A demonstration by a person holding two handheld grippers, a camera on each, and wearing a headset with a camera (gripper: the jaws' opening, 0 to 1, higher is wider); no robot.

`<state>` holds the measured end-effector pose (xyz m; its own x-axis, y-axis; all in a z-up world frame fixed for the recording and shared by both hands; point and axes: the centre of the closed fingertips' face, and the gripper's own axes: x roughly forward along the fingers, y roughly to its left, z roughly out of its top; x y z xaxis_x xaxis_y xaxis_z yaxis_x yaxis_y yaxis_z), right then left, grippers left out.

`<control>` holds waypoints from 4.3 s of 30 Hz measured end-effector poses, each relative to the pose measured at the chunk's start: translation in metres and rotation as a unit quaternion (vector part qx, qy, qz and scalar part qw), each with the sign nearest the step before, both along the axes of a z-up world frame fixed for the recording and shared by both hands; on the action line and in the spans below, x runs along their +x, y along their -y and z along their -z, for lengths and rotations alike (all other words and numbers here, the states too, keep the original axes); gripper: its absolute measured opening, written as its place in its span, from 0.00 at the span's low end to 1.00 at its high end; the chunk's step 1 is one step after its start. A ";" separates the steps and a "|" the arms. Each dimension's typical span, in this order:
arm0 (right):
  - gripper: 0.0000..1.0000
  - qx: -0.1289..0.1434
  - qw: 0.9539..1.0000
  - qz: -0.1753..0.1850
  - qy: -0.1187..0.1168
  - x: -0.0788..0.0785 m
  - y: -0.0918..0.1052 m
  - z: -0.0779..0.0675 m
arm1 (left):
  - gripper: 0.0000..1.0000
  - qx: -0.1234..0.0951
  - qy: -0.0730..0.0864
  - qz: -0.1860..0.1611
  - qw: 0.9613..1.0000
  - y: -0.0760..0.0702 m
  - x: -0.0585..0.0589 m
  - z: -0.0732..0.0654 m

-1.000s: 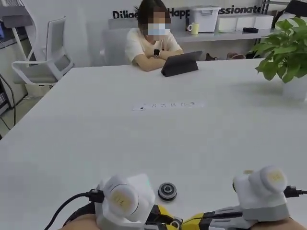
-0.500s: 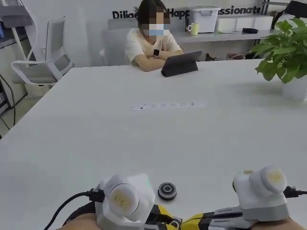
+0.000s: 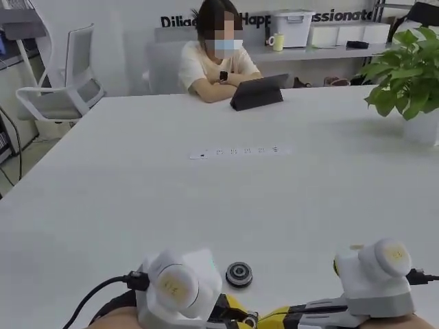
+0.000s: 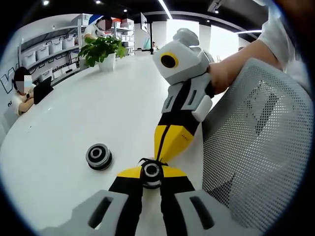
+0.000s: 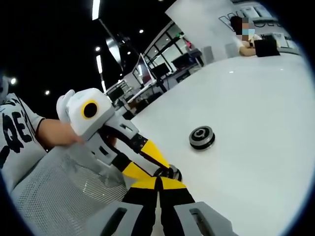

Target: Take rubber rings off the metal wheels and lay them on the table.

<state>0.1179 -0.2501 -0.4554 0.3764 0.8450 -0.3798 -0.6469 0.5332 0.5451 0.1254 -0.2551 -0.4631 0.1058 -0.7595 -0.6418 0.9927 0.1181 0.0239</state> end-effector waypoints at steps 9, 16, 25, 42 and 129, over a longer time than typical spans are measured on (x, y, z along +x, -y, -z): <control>0.00 0.015 1.000 -0.003 0.002 -0.001 -0.003 -0.004 | 0.07 -0.001 0.000 -0.001 1.000 0.000 0.000 0.000; 0.00 0.036 0.999 -0.011 0.005 -0.004 -0.006 -0.012 | 0.07 -0.001 0.000 -0.001 1.000 0.000 0.000 0.000; 0.00 0.041 0.999 0.005 0.002 0.000 -0.002 -0.009 | 0.08 -0.002 -0.001 -0.002 1.000 0.000 0.000 0.000; 0.00 0.027 0.999 0.028 -0.003 0.005 0.007 -0.002 | 0.09 -0.003 -0.010 -0.002 1.000 0.001 -0.001 0.000; 0.00 -0.013 0.997 -0.076 0.014 0.026 -0.040 -0.027 | 0.53 -0.075 -0.022 -0.084 0.993 -0.096 -0.001 -0.091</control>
<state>0.1442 -0.2103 -0.4286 0.2557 0.8832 -0.3931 -0.7357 0.4415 0.5136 0.1243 -0.1588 -0.3726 0.2137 -0.8205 -0.5303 0.9584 0.2811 -0.0487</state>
